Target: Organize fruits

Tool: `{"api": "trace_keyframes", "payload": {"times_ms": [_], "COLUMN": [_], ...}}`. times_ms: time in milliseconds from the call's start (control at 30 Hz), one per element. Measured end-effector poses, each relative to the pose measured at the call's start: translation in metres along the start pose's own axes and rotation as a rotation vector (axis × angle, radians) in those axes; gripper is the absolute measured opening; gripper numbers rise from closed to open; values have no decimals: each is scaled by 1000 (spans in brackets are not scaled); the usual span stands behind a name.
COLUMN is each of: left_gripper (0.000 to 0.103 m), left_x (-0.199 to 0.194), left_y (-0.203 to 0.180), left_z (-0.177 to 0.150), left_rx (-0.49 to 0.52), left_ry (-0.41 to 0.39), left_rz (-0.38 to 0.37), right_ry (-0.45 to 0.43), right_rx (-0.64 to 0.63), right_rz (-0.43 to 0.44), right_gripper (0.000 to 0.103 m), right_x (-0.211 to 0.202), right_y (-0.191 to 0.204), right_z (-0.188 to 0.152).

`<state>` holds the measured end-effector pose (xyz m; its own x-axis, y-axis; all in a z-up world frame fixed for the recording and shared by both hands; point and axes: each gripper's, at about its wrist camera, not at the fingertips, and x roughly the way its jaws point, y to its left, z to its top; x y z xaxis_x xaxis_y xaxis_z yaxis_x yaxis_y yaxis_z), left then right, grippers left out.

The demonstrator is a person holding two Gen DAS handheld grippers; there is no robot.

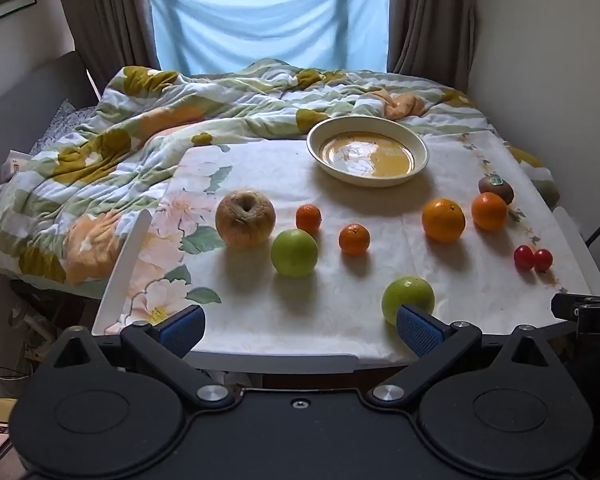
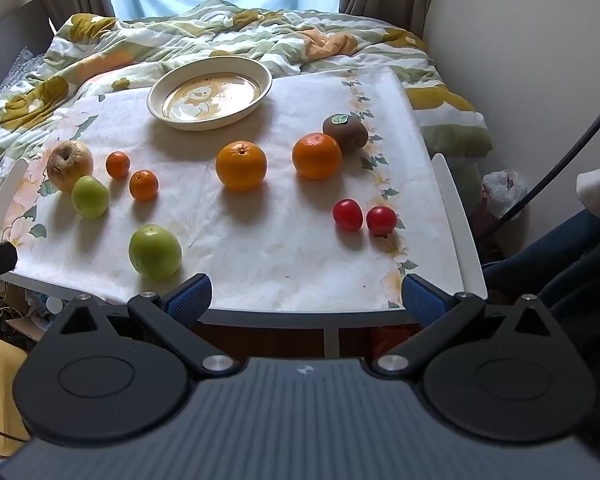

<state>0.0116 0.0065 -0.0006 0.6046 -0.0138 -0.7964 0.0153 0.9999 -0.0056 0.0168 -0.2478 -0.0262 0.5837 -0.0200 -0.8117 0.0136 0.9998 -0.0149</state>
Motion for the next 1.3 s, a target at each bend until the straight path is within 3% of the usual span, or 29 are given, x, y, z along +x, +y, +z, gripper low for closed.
{"api": "trace_keyframes", "payload": {"times_ms": [67, 267, 1300], "left_gripper": [103, 103, 103], "left_x": [-3, -3, -3], "left_y": [-7, -11, -10], "left_z": [-6, -7, -1], "left_rx": [19, 33, 39], "left_ry": [-41, -59, -63], "left_rz": [26, 47, 48], "right_ry": [-2, -6, -2], "right_rx": [-2, -3, 14], "right_rz": [1, -1, -5], "right_gripper": [103, 103, 103], "right_x": [0, 0, 2], "right_y": [0, 0, 0], "right_z": [0, 1, 5]}}
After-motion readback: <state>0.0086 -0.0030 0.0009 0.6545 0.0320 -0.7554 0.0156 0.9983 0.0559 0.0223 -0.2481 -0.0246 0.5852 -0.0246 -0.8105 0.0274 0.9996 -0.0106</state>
